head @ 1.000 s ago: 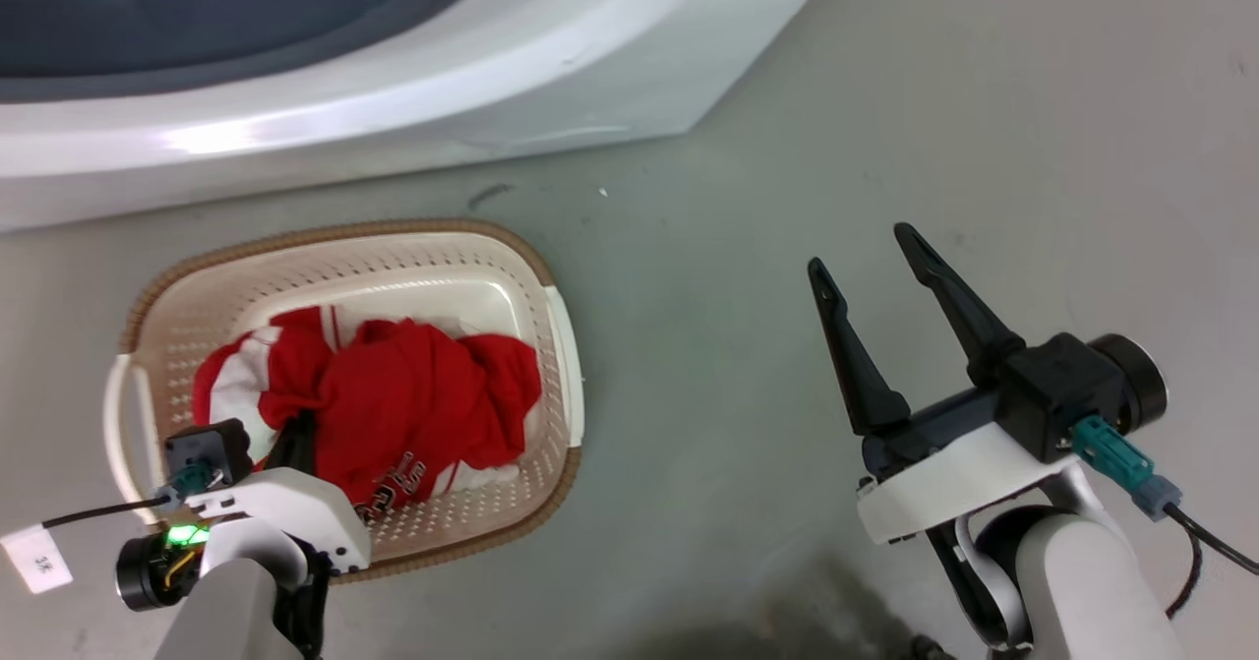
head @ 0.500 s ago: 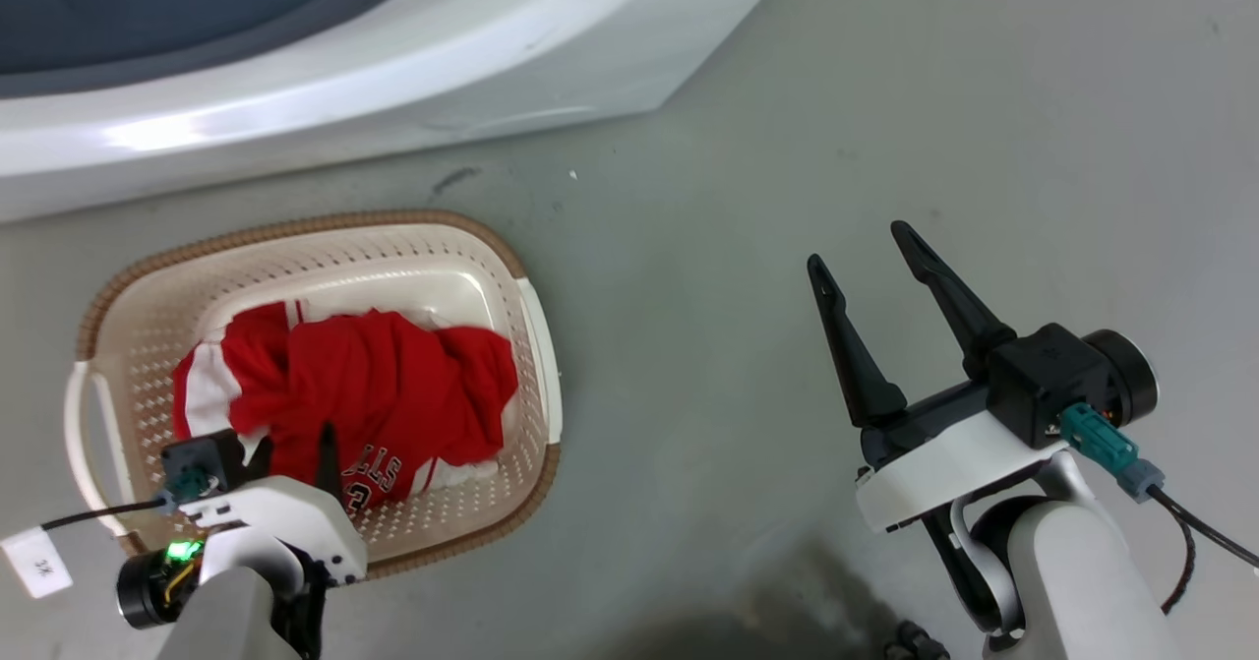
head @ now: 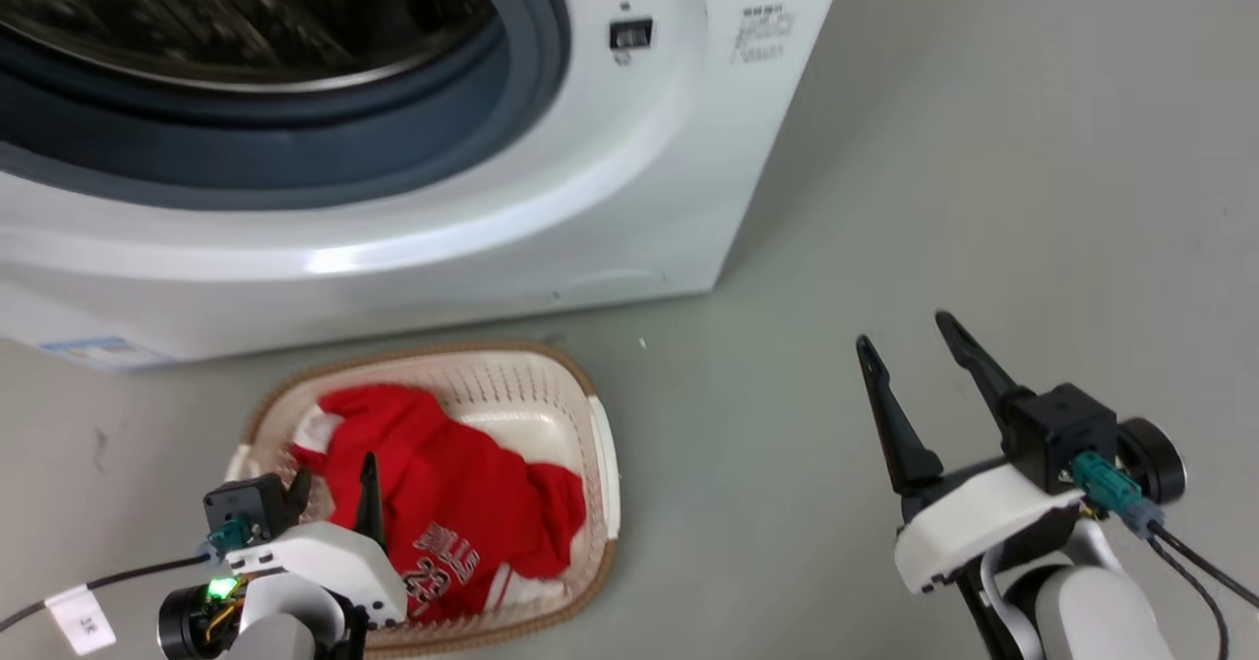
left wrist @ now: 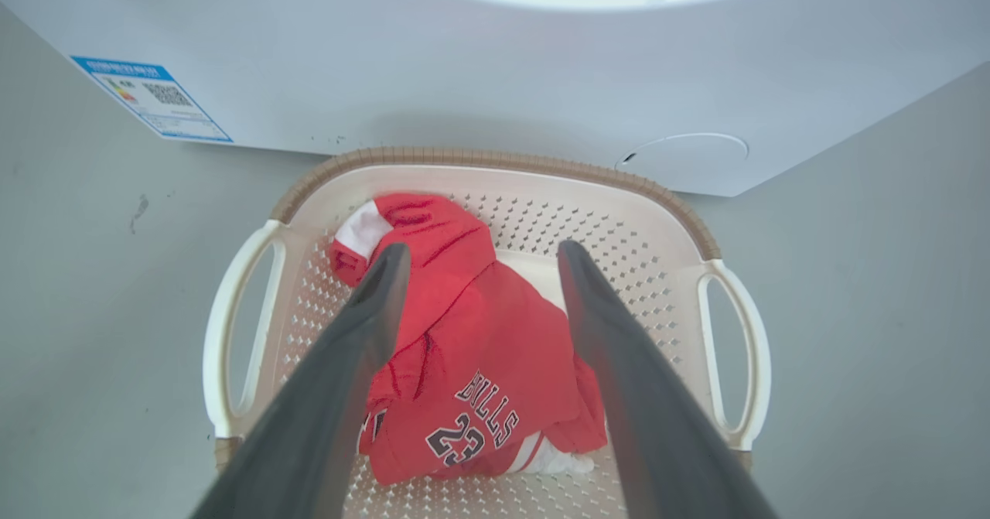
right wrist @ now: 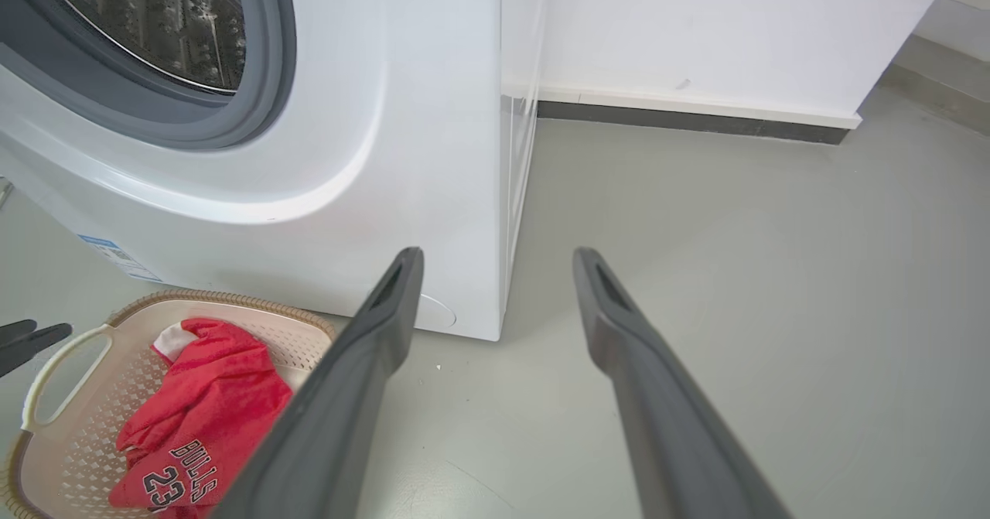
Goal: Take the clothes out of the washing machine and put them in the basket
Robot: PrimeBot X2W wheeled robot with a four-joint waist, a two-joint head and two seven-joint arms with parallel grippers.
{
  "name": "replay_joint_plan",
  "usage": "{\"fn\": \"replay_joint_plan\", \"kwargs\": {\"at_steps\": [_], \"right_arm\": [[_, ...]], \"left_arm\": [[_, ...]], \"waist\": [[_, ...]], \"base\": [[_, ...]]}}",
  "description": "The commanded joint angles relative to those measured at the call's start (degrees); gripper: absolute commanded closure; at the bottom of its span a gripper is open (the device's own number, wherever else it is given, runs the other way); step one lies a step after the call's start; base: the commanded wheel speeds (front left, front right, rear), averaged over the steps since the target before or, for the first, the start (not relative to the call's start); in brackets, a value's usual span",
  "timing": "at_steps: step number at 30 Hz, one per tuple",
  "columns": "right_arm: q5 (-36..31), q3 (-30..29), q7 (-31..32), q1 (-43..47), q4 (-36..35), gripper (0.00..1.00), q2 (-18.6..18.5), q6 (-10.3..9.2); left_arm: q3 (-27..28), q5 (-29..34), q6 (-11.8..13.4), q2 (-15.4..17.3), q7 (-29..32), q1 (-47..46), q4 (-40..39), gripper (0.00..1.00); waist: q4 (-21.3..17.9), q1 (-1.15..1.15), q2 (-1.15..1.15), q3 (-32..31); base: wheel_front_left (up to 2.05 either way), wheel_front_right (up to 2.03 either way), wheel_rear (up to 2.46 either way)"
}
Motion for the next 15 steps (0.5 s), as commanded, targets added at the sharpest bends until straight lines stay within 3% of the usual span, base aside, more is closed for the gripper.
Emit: {"fn": "replay_joint_plan", "kwargs": {"at_steps": [1,15], "right_arm": [[-0.1,-0.2,0.2,0.9,0.2,0.00,0.1,-0.04],[-1.9,-5.1,3.4,10.2,-2.2,0.00,0.1,-0.05]], "left_arm": [[0.3,0.3,0.2,-0.1,-0.1,1.3,-0.4,0.00],[-0.9,6.7,0.5,-2.1,-0.1,10.1,-24.0,0.00]], "waist": [[2.5,0.00,0.00,-6.0],[5.9,0.00,0.00,-19.6]], "base": [[0.00,0.00,0.00],[0.00,0.00,0.00]]}}
